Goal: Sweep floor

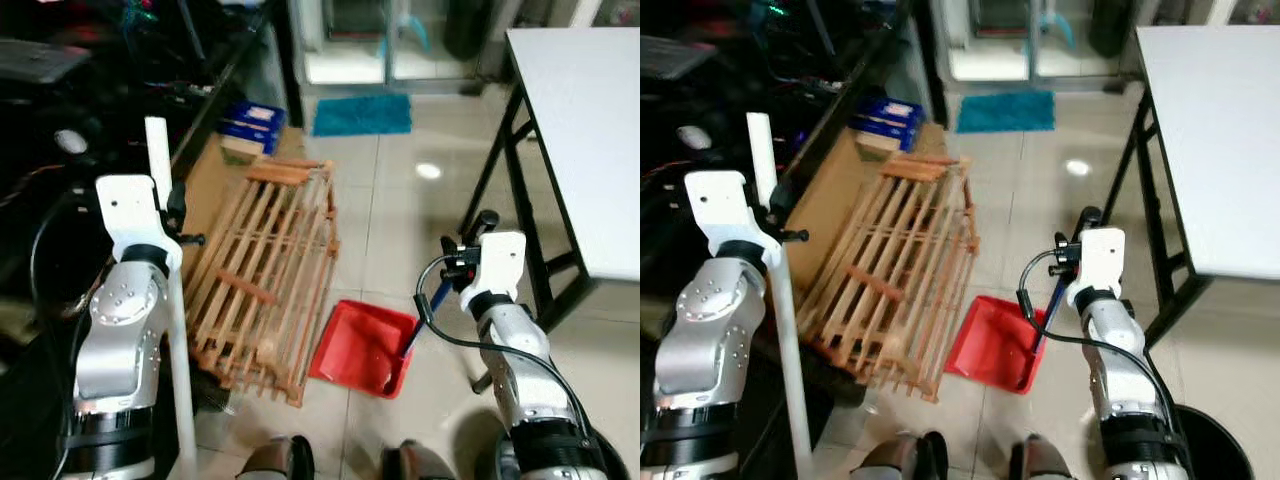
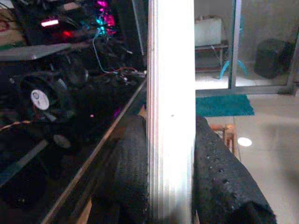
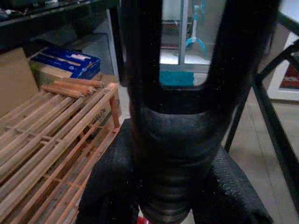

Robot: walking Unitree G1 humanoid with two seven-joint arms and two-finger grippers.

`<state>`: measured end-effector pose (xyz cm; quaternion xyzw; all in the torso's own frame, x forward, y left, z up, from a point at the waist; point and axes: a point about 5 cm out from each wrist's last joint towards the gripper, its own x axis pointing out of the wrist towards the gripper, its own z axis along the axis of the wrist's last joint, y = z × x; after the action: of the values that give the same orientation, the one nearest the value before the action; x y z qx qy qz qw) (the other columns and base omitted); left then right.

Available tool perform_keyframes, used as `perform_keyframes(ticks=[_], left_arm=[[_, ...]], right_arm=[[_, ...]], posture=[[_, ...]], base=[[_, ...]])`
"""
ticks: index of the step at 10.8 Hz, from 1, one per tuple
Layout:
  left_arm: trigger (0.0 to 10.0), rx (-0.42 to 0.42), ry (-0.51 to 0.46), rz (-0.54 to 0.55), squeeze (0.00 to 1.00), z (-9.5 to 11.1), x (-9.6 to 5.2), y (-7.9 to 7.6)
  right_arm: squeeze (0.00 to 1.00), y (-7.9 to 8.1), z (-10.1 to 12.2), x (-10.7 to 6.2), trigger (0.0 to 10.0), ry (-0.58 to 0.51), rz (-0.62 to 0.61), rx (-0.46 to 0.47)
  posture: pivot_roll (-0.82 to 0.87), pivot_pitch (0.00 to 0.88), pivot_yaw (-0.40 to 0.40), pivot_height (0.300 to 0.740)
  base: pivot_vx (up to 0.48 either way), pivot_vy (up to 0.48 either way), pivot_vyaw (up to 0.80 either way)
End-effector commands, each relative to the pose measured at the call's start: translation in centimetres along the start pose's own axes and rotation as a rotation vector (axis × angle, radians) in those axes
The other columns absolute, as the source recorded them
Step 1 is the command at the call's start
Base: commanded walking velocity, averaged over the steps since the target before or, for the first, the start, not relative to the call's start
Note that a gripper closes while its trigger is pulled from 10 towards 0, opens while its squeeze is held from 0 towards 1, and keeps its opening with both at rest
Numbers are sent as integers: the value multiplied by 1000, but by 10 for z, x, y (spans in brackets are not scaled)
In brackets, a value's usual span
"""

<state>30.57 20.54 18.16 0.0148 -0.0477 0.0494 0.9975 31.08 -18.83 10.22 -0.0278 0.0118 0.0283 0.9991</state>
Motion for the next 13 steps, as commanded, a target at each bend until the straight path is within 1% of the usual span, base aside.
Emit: perform_keyframes(ticks=[1, 8, 12, 13], left_arm=[[0, -25, 9, 37, 0, -1, -2, 6], [0, -41, 29, 28, 0, -4, 0, 3], [78, -46, 28, 30, 0, -5, 3, 3], [1412, -42, 28, 32, 0, -5, 4, 4]], right_arm=[[0, 2, 9, 2, 10000, -53, 2, 14], [0, 0, 9, 2, 10000, -54, -7, 8], [0, -2, 8, 2, 10000, -52, -6, 2], [0, -3, 8, 2, 10000, -52, -7, 1]], posture=[[-131, 88, 114, 740], [-141, 93, 116, 740], [-147, 90, 116, 740], [-148, 89, 117, 740]], base=[[-289, 0, 0], [-285, 0, 0], [0, 0, 0], [0, 0, 0]])
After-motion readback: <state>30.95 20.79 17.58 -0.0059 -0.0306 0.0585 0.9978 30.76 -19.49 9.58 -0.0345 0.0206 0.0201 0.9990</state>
